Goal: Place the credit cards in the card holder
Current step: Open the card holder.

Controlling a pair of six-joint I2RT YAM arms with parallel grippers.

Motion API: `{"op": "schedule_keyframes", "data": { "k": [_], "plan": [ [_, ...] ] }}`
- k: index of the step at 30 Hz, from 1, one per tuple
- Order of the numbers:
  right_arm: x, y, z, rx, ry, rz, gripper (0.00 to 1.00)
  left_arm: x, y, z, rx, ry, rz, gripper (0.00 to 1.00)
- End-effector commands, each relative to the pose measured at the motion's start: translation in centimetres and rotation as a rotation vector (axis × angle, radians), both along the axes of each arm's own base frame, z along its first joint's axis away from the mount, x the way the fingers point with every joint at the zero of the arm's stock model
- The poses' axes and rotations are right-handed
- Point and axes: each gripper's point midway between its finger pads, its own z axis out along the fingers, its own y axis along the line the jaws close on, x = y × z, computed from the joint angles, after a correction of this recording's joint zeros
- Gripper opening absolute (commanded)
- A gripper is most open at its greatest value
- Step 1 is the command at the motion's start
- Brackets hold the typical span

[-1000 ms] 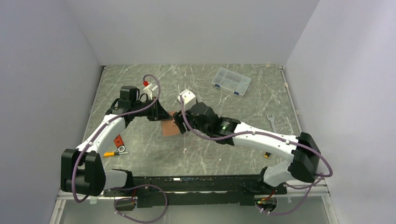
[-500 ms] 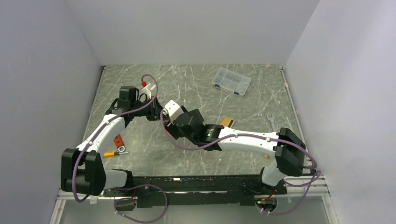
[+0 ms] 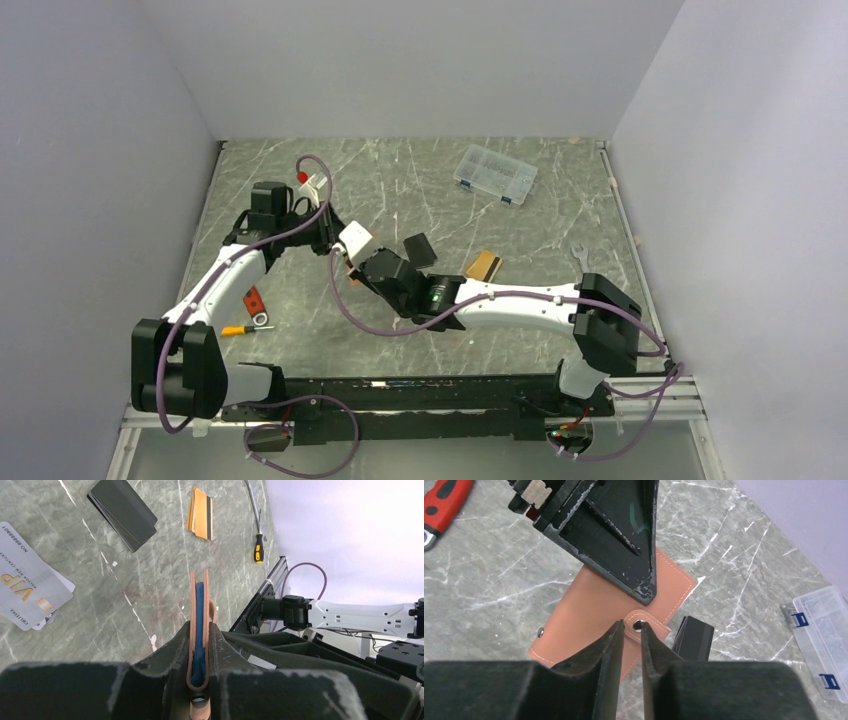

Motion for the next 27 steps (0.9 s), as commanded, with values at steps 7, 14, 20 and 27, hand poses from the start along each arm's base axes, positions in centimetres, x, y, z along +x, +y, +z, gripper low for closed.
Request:
{"op": "schedule_keyframes", "data": {
  "k": [7, 14, 20, 27],
  "plan": [
    [1.5, 0.3, 2.0, 0.037, -0.089, -0.067, 0.04, -0.4, -0.2, 2.1, -0.084, -0.007, -0.021, 0.0],
    [2.4, -1.5, 3.1, 0.046, -0.186, -0.155, 0.0, -0.5, -0.1, 2.2, -0.098, -0.005, -0.016, 0.0],
    [2.6, -2.6, 3.7, 0.094, -0.201, -0.203, 0.0, -0.5, -0.1, 2.4, -0.107, -0.001, -0.014, 0.0],
    [3.3, -4.1, 4.7, 0.167, -0.202, -0.281, 0.0, -0.7, -0.1, 2.4, -0.109, -0.001, -0.017, 0.0]
  ]
}}
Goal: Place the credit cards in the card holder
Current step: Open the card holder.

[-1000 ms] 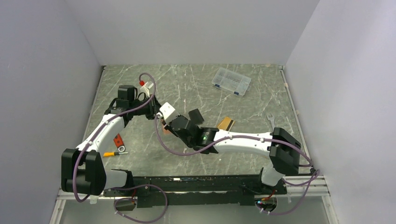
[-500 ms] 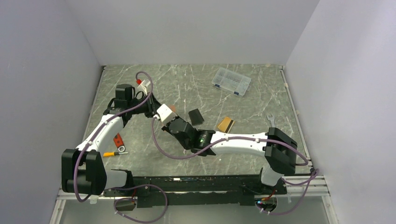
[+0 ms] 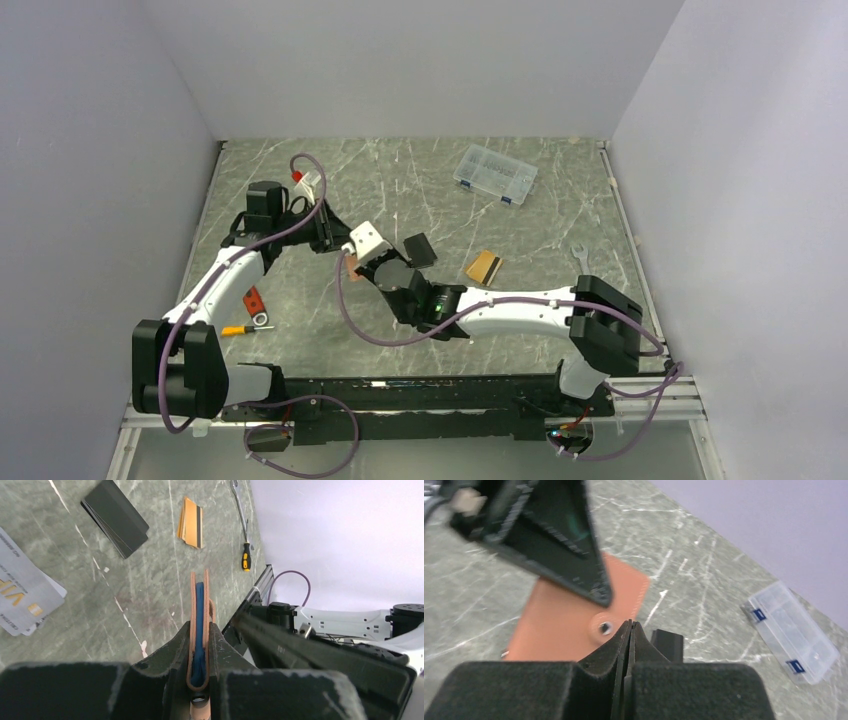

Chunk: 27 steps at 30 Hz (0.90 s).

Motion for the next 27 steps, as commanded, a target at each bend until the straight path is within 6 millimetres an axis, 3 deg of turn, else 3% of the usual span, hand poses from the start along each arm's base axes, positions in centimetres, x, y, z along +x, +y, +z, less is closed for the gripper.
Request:
{"op": "schedule_keyframes", "data": {
  "k": [1, 6, 10, 12, 16, 19, 27],
  "plan": [
    [2.3, -3.5, 2.9, 0.102, -0.037, -0.174, 0.0, -1.6, -0.4, 1.6, -0.052, -0.014, -0.059, 0.0],
    [2.6, -4.2, 2.9, 0.133, -0.002, -0.184, 0.0, -1.7, -0.4, 1.6, -0.048, -0.016, -0.061, 0.0],
    [1.3, -4.1, 3.1, 0.118, -0.002, -0.11, 0.01, -1.5, -0.3, 1.7, -0.04, -0.017, -0.053, 0.0],
    [0.4, -3.9, 3.2, 0.112, -0.012, -0.069, 0.21, -1.2, -0.1, 1.7, -0.041, -0.015, -0.045, 0.0],
    [-1.2, -2.8, 3.1, 0.097, 0.009, 0.005, 0.51, -1.1, -0.1, 1.4, -0.039, -0.007, -0.039, 0.0],
    [-1.7, -1.8, 3.0, 0.09, 0.022, 0.04, 0.59, -1.1, -0.1, 1.4, -0.038, -0.009, -0.038, 0.0],
    [-2.3, 0.6, 2.7, 0.083, 0.032, 0.107, 0.63, -1.0, 0.0, 1.5, -0.036, -0.008, -0.034, 0.0]
  ]
}}
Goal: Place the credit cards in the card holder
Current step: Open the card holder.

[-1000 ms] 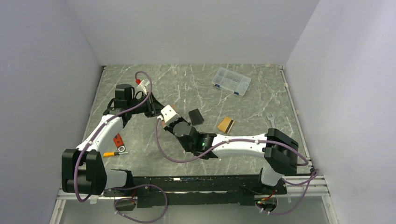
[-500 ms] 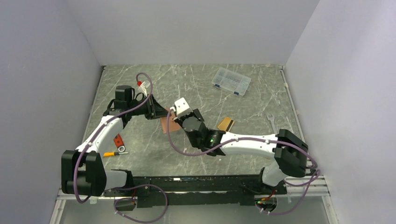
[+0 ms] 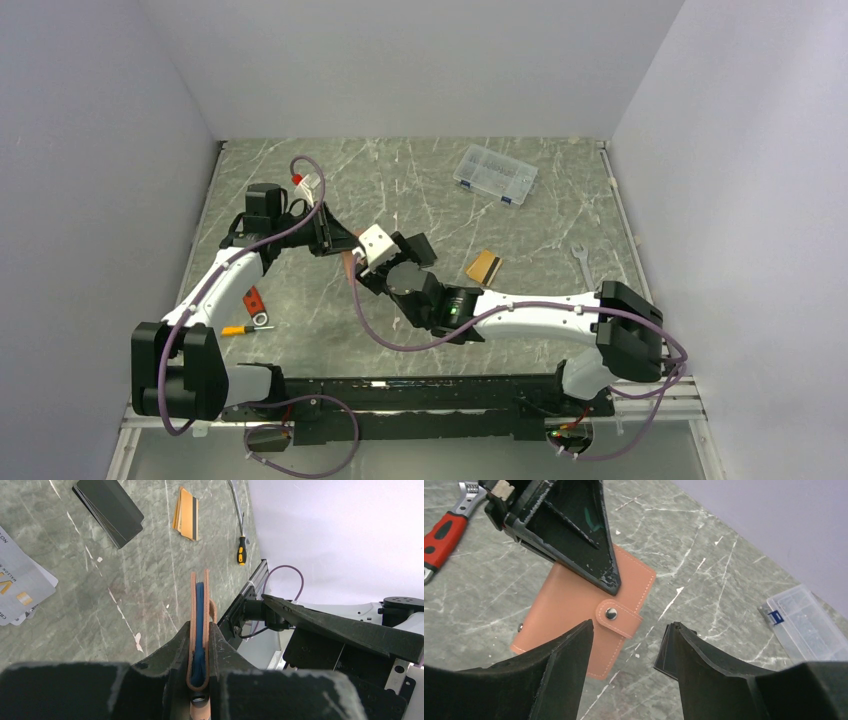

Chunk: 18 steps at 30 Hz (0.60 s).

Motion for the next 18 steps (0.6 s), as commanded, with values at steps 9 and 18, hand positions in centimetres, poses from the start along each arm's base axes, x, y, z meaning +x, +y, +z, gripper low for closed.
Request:
{"op": "schedule_keyframes", "data": {
  "k": [9, 18],
  "plan": [
    [0.2, 3.0, 0.1, -0.009, -0.021, 0.034, 0.68, 0.1, 0.0, 1.6, -0.022, -0.044, -0.012, 0.0],
    [2.6, 1.2, -0.9, -0.073, -0.115, -0.163, 0.38, -0.2, -0.2, 1.9, -0.045, -0.035, -0.021, 0.0]
  ]
}}
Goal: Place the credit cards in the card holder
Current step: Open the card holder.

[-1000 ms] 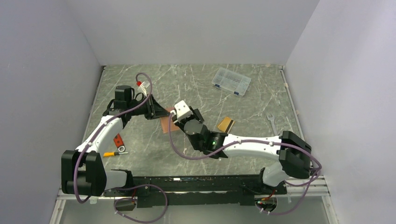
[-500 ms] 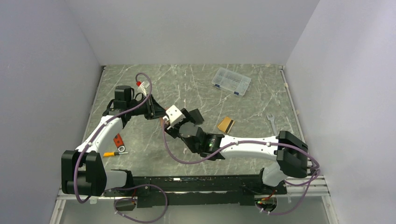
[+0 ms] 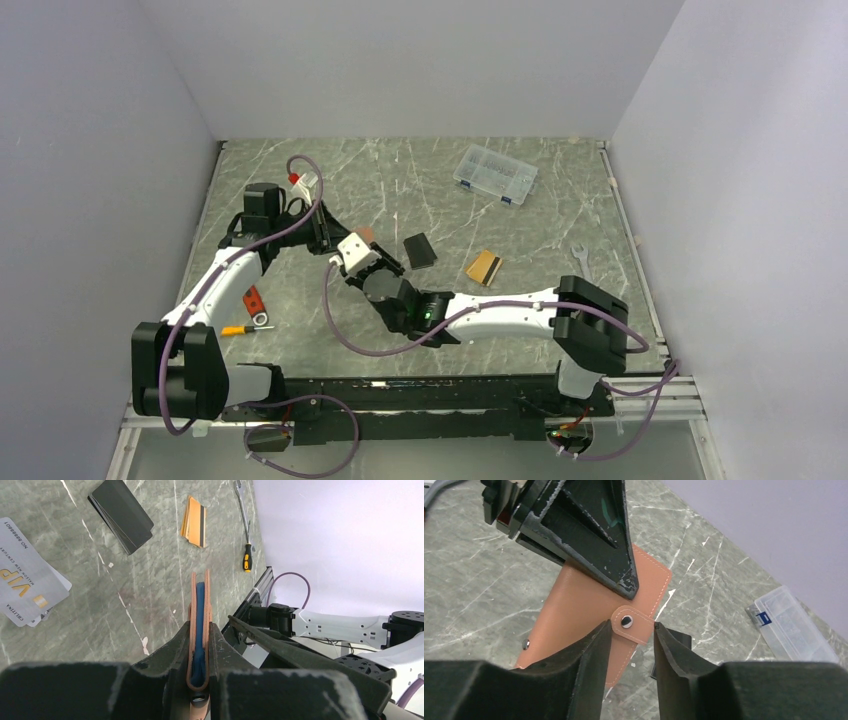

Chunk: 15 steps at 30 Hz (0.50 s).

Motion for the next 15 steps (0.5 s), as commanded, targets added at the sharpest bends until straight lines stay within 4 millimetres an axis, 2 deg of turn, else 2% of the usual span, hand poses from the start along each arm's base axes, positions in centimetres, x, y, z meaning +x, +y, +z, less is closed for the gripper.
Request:
{"op": "schedule_keyframes", "data": {
  "k": [1, 10, 15],
  "plan": [
    [1.4, -1.0, 1.3, 0.011, -0.067, -0.098, 0.35, -0.8, -0.6, 2.2, -0.062, -0.026, -0.05, 0.0],
    [1.3, 0.0, 0.9, 0.017, -0.069, -0.061, 0.0, -1.1, -0.8, 2.5, -0.086, -0.029, -0.065, 0.0],
    [1.6, -0.2, 1.2, 0.035, -0.081, -0.059, 0.0, -1.2, -0.9, 2.5, -0.097, -0.027, -0.074, 0.0]
  ]
}}
